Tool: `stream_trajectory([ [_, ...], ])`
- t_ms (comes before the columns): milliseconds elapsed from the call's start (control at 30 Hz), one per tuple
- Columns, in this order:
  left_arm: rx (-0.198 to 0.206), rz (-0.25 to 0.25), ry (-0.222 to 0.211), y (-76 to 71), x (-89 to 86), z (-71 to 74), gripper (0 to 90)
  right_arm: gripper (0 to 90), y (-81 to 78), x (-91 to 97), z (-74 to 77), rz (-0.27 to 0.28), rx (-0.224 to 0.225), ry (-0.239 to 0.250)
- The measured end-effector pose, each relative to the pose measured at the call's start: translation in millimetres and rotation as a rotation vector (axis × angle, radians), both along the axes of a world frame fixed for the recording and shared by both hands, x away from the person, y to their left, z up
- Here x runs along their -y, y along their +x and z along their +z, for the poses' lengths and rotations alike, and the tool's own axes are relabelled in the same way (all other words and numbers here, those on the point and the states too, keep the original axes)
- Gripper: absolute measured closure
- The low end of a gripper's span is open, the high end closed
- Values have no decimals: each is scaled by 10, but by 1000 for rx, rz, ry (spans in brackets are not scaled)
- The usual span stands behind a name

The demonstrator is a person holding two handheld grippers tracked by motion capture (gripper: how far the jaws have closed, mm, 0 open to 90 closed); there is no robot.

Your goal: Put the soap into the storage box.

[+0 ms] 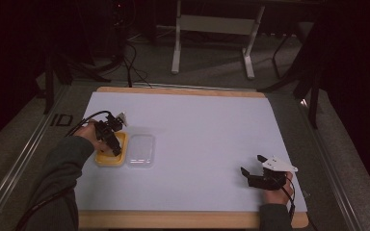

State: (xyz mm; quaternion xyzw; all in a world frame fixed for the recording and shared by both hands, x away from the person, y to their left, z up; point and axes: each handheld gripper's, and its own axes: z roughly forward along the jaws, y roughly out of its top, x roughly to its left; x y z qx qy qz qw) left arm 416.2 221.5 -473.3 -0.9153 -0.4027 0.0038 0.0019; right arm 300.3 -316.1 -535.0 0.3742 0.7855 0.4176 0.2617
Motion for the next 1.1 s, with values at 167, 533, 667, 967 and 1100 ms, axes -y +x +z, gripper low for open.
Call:
stream_trajectory([
  [167, -7, 2, -4, -1, -2, -33, 258, 157, 0, 0, 0, 0, 0, 0],
  [533, 4, -24, -18, -47, -25, -105, 176, 157, 1, -5, -1, 1, 0, -5],
  [667, 19, -32, -36, -67, -56, -69, 166, 157, 1, -6, -1, 1, 0, -6],
  [967, 43, -56, -47, -83, -61, 16, 158, 157, 1, -8, -1, 1, 0, -7],
  [1100, 63, -68, -48, -100, -44, 77, 159, 157, 0, -8, -2, 2, 1, -7],
])
